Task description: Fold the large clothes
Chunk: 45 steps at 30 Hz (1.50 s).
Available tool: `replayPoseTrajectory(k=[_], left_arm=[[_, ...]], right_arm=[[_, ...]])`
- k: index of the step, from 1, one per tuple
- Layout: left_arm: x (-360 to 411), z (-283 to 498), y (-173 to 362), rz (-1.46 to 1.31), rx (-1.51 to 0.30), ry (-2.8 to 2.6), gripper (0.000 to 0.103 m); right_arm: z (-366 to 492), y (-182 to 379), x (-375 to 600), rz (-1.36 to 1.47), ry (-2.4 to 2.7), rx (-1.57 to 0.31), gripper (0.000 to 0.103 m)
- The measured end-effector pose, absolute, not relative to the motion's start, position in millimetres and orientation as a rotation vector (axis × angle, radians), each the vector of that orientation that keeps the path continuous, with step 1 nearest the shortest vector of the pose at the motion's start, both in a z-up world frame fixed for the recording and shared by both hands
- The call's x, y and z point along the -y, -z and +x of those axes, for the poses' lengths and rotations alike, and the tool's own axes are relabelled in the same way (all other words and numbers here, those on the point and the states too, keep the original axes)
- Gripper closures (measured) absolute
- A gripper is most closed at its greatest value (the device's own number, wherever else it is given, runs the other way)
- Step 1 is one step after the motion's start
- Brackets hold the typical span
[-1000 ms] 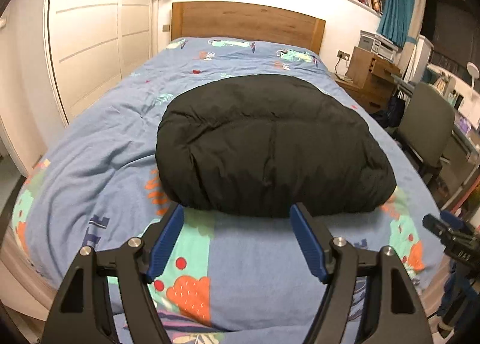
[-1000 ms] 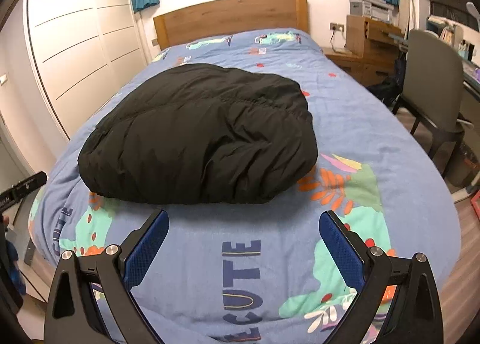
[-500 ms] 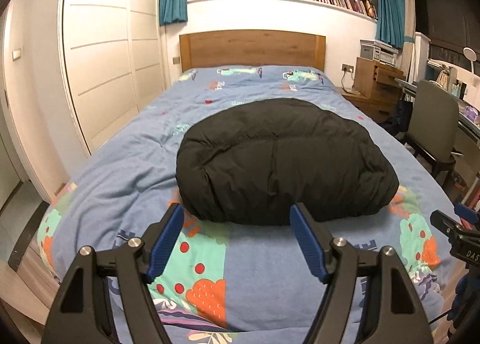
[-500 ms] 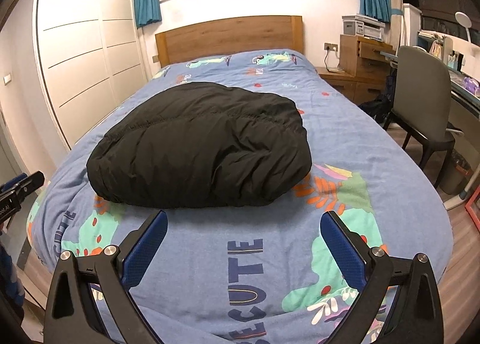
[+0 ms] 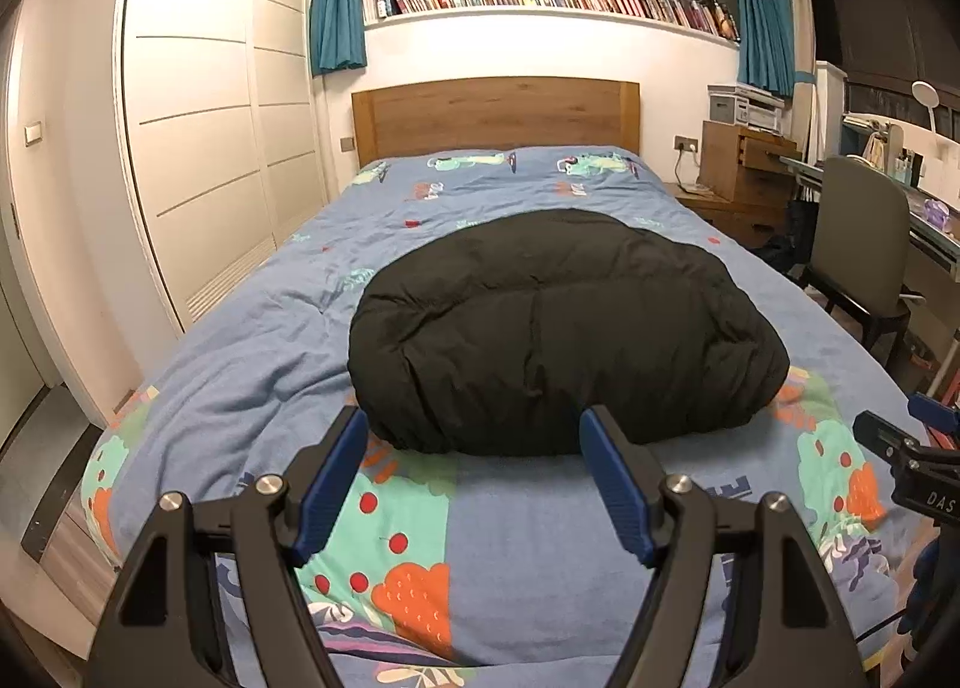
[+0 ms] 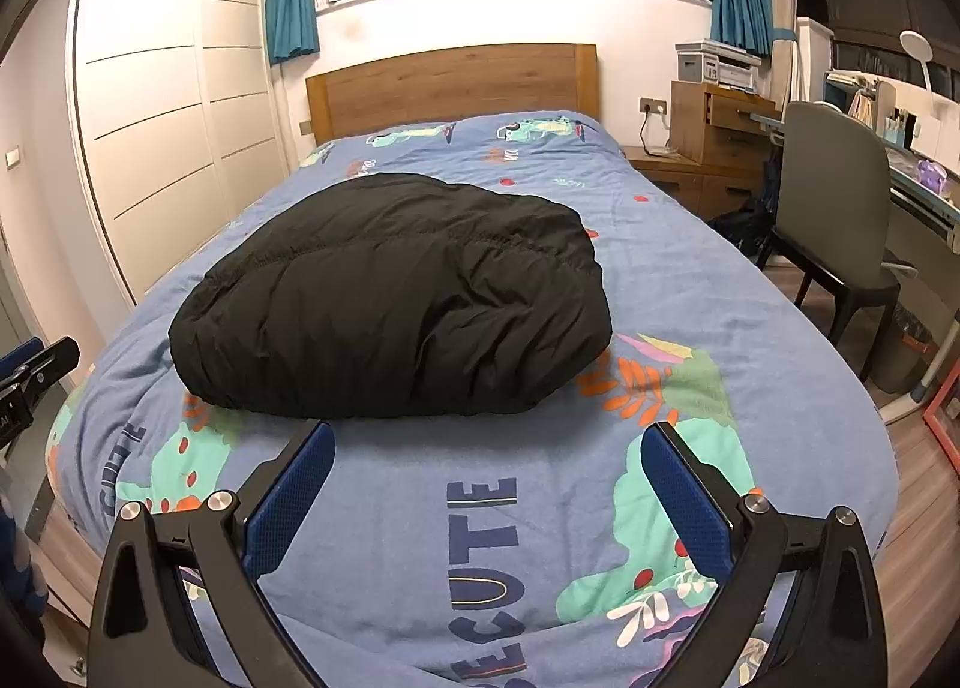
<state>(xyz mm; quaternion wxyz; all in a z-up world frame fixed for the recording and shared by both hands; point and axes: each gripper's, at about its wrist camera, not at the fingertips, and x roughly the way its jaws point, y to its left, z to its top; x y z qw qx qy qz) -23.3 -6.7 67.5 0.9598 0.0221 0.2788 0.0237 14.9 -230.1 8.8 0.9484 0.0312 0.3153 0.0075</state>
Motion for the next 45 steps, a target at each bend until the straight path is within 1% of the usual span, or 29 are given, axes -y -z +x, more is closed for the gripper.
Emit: replayPoseTrajectory(k=[17,45], left_arm=[[5,-19,-49,0.032,-0.624,-0.04,0.031],[7,-19,-36,0.043,-0.664,-0.019,0.031]], right_arm=[[9,6,238,0.052,0.013,-0.668,0.002],[6,10,241,0.052,0.024,-0.671,0.002]])
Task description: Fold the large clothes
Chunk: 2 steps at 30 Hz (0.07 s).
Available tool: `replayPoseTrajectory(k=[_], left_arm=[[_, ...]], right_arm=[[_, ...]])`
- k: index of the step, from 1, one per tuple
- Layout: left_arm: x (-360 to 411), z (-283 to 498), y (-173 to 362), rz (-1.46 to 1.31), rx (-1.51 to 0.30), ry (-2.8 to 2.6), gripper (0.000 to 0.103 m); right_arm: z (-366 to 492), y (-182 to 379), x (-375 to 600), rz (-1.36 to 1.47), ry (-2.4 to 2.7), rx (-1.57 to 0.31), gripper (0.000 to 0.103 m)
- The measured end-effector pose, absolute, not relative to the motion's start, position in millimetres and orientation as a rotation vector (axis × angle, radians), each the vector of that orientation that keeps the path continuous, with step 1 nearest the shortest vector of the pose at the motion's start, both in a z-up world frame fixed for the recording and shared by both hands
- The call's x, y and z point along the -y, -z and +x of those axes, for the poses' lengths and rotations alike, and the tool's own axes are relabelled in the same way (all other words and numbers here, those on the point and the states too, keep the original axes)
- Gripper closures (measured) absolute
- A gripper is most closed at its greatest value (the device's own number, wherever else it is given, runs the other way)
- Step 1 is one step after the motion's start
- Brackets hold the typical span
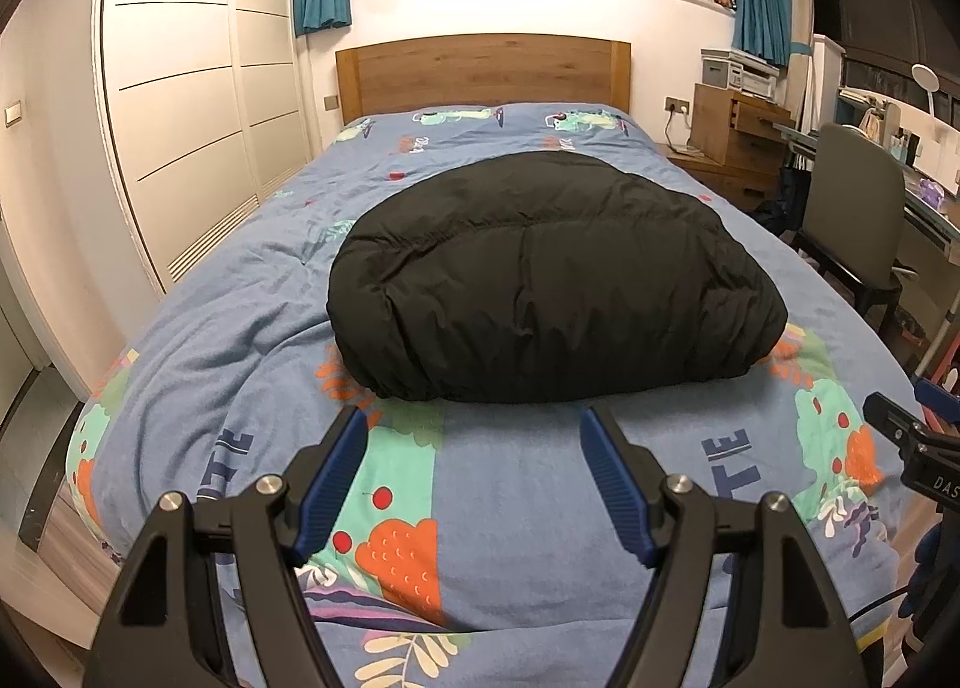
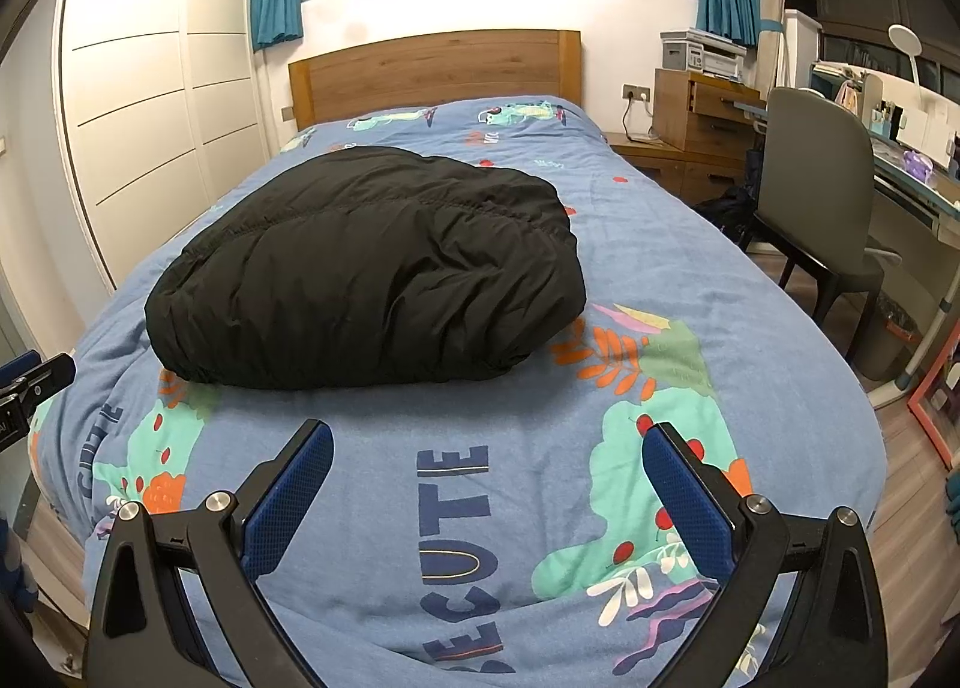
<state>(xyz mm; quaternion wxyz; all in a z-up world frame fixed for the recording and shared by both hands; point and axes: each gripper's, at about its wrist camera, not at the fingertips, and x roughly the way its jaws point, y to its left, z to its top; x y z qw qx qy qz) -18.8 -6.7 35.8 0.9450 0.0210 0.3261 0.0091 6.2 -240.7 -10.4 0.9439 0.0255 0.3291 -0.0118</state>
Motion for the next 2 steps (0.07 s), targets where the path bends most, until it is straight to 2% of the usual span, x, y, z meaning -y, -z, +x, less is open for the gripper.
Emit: replayPoseTrajectory(k=[2], left_arm=[[7.1,-18.9,-35.4,0.041,-0.667,-0.016,0.031]], right_arm=[[6.1,10.4,240.6,0.052,0.024,-0.671,0.002]])
